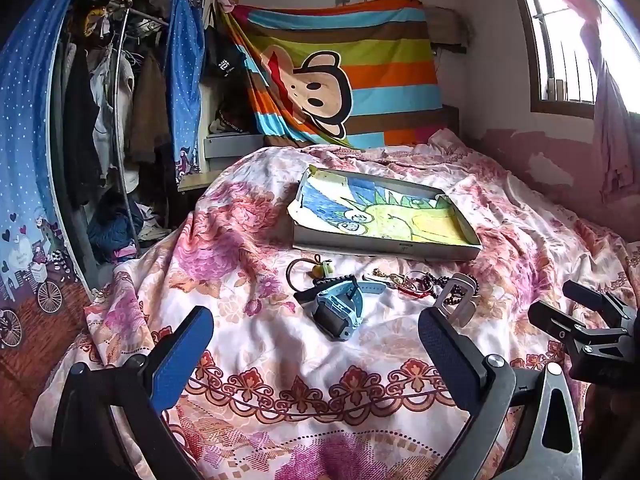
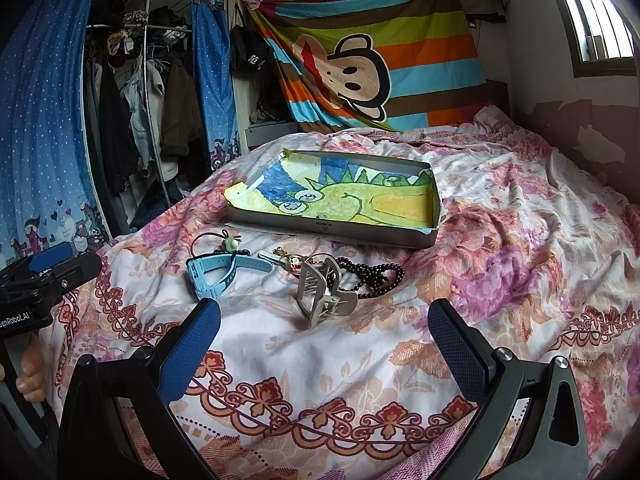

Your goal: Organize jewelry

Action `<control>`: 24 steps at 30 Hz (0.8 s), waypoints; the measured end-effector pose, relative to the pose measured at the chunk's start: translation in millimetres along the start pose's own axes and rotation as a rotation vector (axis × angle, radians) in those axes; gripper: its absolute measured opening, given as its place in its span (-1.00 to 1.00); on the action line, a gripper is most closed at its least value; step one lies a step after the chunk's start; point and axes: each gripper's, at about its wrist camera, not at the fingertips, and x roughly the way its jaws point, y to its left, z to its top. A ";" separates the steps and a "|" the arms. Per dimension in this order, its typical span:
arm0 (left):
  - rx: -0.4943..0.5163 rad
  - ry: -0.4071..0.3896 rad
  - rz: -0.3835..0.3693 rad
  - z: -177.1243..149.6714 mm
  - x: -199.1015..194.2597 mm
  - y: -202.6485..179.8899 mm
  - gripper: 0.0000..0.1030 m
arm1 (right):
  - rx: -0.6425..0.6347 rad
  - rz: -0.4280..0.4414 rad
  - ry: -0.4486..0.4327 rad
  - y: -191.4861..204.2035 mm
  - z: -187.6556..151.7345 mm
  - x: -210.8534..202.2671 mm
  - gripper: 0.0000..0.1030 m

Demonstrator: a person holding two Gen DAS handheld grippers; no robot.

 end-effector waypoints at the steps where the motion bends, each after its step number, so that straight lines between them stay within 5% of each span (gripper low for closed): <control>1: 0.000 0.001 0.000 -0.8 -0.2 -1.1 1.00 | 0.000 -0.001 0.000 -0.1 0.2 -0.3 0.98; 24: 0.003 0.002 0.001 -0.7 0.1 -1.4 1.00 | 0.002 0.001 0.003 -0.6 -0.1 0.3 0.98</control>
